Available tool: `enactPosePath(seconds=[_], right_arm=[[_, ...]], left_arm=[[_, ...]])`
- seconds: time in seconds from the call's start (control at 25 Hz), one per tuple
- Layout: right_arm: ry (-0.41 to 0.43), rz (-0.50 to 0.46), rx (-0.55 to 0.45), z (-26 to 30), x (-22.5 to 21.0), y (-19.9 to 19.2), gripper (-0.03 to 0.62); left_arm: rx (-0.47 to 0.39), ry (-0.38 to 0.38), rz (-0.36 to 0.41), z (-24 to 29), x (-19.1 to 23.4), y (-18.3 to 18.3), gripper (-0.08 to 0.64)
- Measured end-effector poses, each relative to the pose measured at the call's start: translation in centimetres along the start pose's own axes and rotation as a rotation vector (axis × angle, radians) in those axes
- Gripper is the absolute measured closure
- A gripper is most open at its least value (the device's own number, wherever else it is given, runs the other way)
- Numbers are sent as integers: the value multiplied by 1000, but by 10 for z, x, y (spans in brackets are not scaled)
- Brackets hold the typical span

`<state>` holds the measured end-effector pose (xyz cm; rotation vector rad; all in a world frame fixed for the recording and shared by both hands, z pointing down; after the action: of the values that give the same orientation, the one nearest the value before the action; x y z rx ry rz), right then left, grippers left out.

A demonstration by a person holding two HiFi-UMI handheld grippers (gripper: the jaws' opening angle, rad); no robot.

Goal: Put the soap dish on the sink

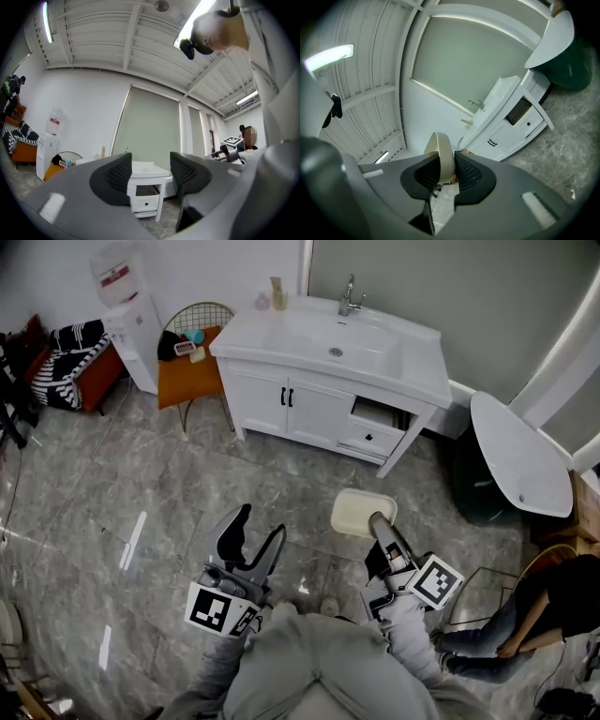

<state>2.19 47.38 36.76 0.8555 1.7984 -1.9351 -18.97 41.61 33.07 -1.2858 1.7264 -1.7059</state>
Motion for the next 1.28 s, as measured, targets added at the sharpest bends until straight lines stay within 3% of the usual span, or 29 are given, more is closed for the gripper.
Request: enactPosePath(seconds=[0.36, 0.68, 1.28], right_arm=[[-42, 22, -45, 22, 8, -11, 526], [-65, 30, -51, 50, -12, -4, 526], [9, 45, 17, 184, -108, 77, 526]], left_arm=[[16, -38, 3, -3, 34, 10, 279], [24, -41, -5, 24, 59, 4, 279], [-15, 41, 15, 182, 118, 1, 278]])
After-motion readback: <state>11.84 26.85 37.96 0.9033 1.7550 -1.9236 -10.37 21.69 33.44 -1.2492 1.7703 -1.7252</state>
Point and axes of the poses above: the fingertips, and each gripper's own axes: z forward along the fingers, x to its left, y out of its top, the point moved 1 cm from there along -z, backward along the fingers, and after that the axes turned 15 degrees about -z, right-handed, at the moved point
